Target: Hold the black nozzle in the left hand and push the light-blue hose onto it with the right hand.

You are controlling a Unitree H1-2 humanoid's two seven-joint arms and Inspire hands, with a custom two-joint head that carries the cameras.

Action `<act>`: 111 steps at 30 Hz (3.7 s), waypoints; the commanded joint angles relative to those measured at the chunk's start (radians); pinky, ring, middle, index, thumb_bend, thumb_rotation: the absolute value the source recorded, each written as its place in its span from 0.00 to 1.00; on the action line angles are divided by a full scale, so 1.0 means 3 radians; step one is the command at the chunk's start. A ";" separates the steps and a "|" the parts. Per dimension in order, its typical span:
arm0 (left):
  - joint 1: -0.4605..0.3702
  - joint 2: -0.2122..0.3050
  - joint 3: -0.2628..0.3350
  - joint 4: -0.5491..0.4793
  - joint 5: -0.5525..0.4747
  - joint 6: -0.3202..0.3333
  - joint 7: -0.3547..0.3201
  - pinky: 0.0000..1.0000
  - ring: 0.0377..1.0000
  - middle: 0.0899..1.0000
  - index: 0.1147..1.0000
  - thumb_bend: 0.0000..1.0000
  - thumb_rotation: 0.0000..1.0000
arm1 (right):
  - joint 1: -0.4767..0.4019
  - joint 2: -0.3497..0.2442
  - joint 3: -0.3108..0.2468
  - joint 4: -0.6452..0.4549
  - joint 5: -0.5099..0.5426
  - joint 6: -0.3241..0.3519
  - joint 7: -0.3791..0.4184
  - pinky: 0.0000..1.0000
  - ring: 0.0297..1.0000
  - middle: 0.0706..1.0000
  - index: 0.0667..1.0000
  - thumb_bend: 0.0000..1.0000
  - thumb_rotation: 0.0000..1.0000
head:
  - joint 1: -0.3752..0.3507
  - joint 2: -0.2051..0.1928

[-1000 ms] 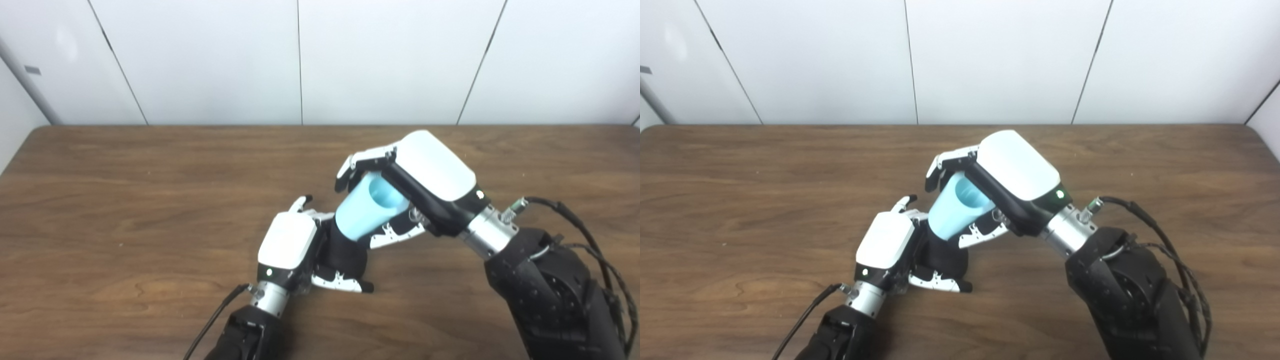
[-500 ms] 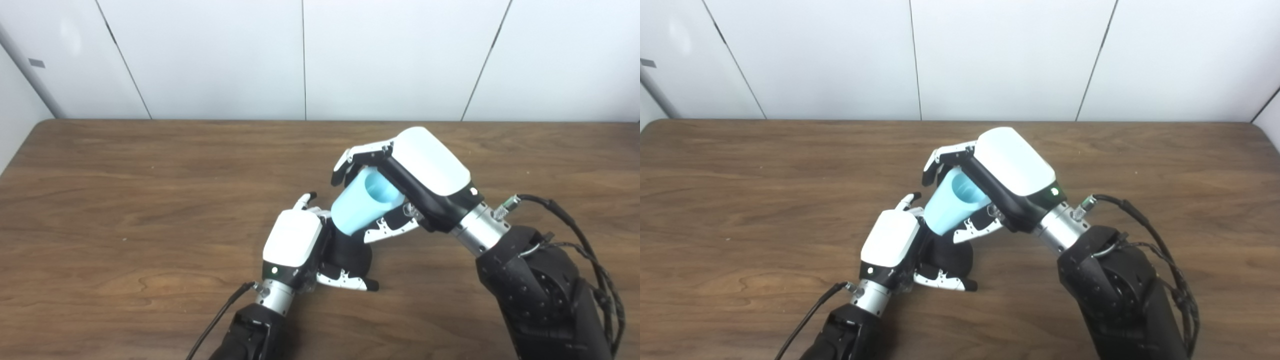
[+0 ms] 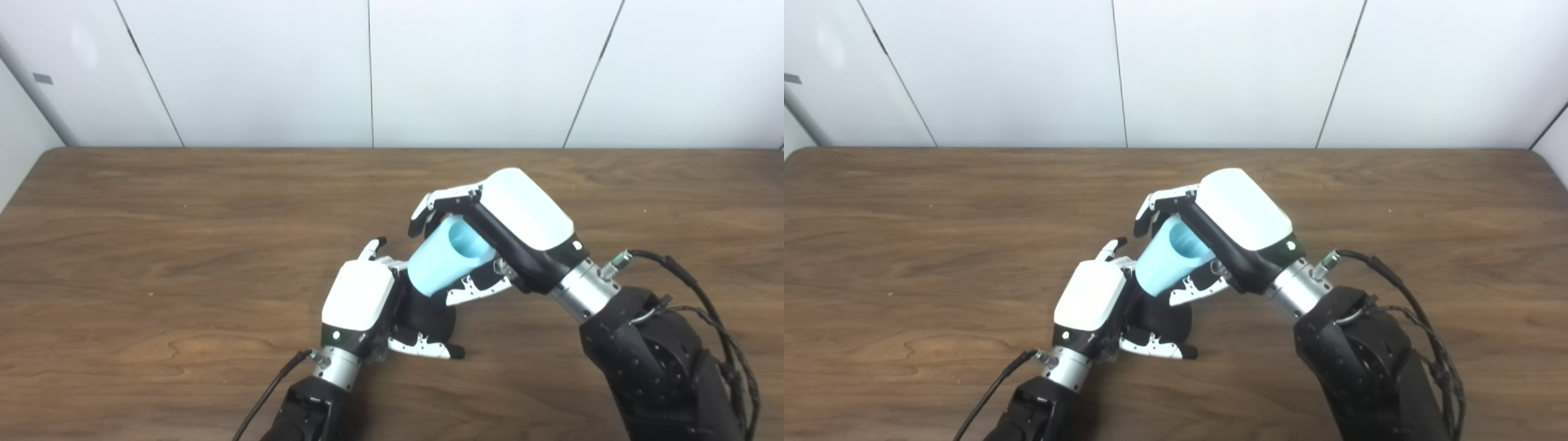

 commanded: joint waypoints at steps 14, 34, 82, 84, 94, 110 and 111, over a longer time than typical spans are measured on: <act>0.0097 -0.0019 -0.0106 0.0103 0.0074 -0.0029 -0.0007 0.94 0.59 0.41 0.44 0.52 0.00 | -0.0102 -0.0014 0.0050 0.0000 0.0004 0.0015 0.0061 0.28 0.34 0.46 0.51 0.51 0.00 | 0.0034 0.0022; 0.0105 -0.0078 -0.0265 0.0213 0.0207 0.0109 -0.0049 0.98 0.60 0.41 0.44 0.52 0.00 | -0.0498 -0.0235 -0.0019 -0.0027 0.0223 0.0157 0.0482 0.24 0.31 0.42 0.52 0.50 0.00 | 0.0021 0.0023; 0.0121 -0.0126 -0.0321 0.0254 0.0197 0.0218 0.0000 0.99 0.60 0.41 0.44 0.52 0.00 | -0.0895 -0.0473 0.0226 -0.0096 0.0016 0.0516 0.1410 0.49 0.55 0.58 0.61 0.86 0.09 | 0.0061 0.0088; 0.0119 -0.0122 -0.0320 0.0255 0.0192 0.0213 0.0005 0.99 0.60 0.40 0.45 0.52 0.00 | -0.0913 -0.0506 0.0271 -0.0094 -0.0040 0.0518 0.1470 0.60 0.68 0.66 0.66 0.94 0.17 | 0.0061 0.0088; 0.0116 -0.0122 -0.0306 0.0222 0.0182 0.0207 -0.0020 0.99 0.60 0.41 0.45 0.52 0.00 | -0.0941 -0.0607 0.0344 -0.0205 -0.0187 0.0539 0.1751 0.84 0.90 0.84 0.81 0.96 0.35 | 0.0056 0.0111; 0.0138 -0.0119 -0.0298 0.0220 0.0214 0.0209 -0.0027 0.99 0.61 0.43 0.43 0.52 0.00 | -0.0972 -0.0550 0.0235 -0.0372 -0.0152 0.0662 0.1806 0.88 0.95 0.90 0.86 0.95 0.35 | 0.0058 0.0124; 0.0139 -0.0120 -0.0299 0.0220 0.0215 0.0210 -0.0029 0.99 0.61 0.43 0.42 0.52 0.00 | -0.0985 -0.0544 0.0206 -0.0390 -0.0121 0.0677 0.1785 0.88 0.95 0.90 0.87 0.95 0.34 | 0.0049 0.0125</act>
